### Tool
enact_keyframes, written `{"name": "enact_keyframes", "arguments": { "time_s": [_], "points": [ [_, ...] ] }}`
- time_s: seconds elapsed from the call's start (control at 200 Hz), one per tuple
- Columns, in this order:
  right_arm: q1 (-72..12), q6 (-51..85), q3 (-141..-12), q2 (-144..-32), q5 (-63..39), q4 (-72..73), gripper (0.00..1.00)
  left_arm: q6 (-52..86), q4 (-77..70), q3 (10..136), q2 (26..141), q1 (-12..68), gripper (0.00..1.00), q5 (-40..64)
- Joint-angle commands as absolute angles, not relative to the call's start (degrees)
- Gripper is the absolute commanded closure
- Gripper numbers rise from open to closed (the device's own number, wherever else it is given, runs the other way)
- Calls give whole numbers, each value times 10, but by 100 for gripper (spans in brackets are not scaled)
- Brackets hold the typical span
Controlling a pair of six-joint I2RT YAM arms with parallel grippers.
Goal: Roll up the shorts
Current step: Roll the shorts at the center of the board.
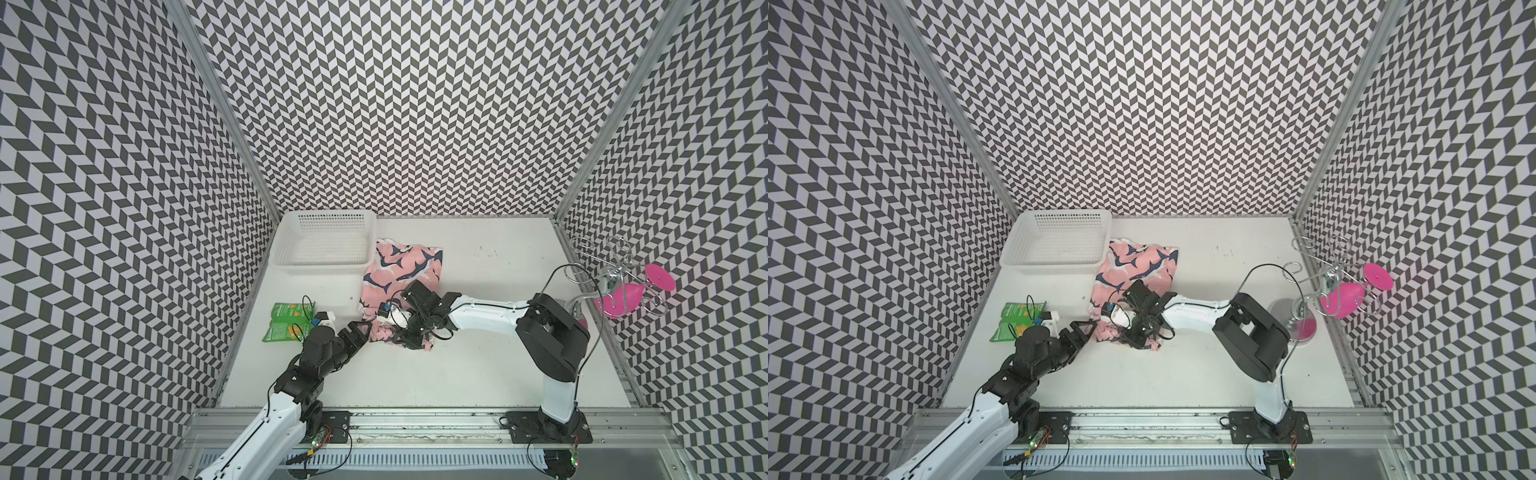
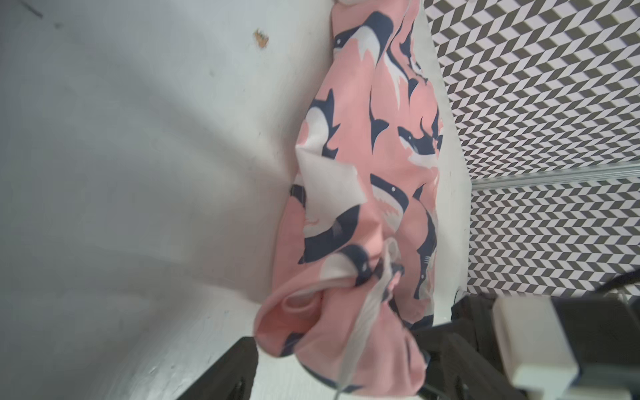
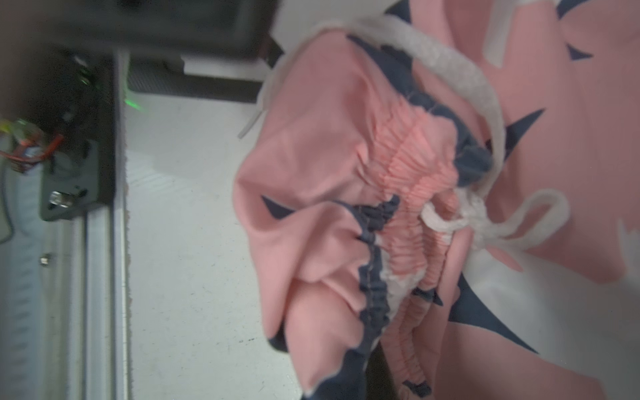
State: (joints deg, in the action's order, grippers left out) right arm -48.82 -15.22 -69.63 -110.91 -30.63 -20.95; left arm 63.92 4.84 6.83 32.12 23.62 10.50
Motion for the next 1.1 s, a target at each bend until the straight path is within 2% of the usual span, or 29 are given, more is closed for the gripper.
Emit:
{"name": "enact_keyframes", "arguments": {
  "time_s": [0.0,0.155,0.461,0.611,0.956,1.031,1.097],
  "points": [
    [-447,-110,-713,-1154,-478,-243,100,624,44,65,314,266,12,87],
    [-404,-86,-736,-1218,-589,-232,100,633,-27,42,354,310,10,63],
    [-398,-87,-740,-1245,-579,-225,100,669,-328,-49,458,337,3,-26],
    [-397,-78,-735,-1246,-579,-210,100,659,-395,-33,549,340,2,-49],
    [-396,-70,-730,-1236,-589,-194,100,675,-549,16,825,339,5,-37],
    [-395,-68,-723,-1236,-591,-188,100,672,-560,34,859,339,9,-31],
    [-393,-68,-721,-1238,-595,-187,100,668,-554,52,881,339,19,-23]
  ]
}}
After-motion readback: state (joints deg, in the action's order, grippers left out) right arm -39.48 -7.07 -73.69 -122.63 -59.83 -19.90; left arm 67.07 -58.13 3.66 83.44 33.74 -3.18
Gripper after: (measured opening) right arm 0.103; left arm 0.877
